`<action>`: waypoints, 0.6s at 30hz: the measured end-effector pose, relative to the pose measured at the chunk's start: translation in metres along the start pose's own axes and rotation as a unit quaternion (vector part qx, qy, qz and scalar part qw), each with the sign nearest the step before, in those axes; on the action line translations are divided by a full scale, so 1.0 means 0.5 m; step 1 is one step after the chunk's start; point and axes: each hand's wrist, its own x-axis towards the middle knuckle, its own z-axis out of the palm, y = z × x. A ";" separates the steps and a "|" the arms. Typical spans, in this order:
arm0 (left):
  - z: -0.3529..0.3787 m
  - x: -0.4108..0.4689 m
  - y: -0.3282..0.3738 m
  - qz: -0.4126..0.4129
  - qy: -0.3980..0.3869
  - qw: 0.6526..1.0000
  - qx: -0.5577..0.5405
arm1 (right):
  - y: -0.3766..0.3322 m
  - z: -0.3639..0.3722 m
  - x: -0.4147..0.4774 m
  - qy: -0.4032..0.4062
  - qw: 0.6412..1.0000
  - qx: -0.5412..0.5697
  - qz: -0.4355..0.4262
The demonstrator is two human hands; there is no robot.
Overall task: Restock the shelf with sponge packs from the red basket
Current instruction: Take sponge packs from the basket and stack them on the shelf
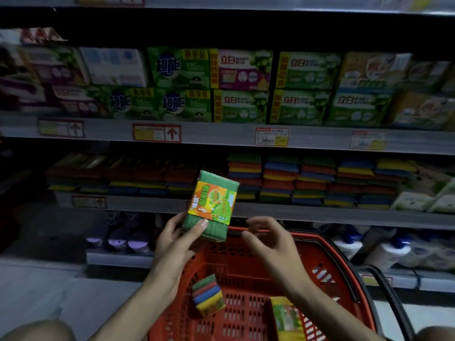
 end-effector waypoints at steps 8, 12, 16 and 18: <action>-0.015 0.039 0.010 0.004 0.020 0.997 -0.071 | -0.039 0.081 0.015 -0.094 0.995 0.022 -0.035; -0.028 0.048 0.018 0.025 0.054 0.997 -0.052 | -0.041 0.131 0.016 -0.070 0.996 0.028 -0.044; -0.047 0.058 0.017 0.053 0.090 0.994 -0.012 | -0.029 0.191 0.006 -0.052 0.996 0.058 -0.037; -0.055 0.061 0.017 0.085 0.123 0.989 0.013 | -0.024 0.216 0.001 -0.039 0.995 0.085 -0.029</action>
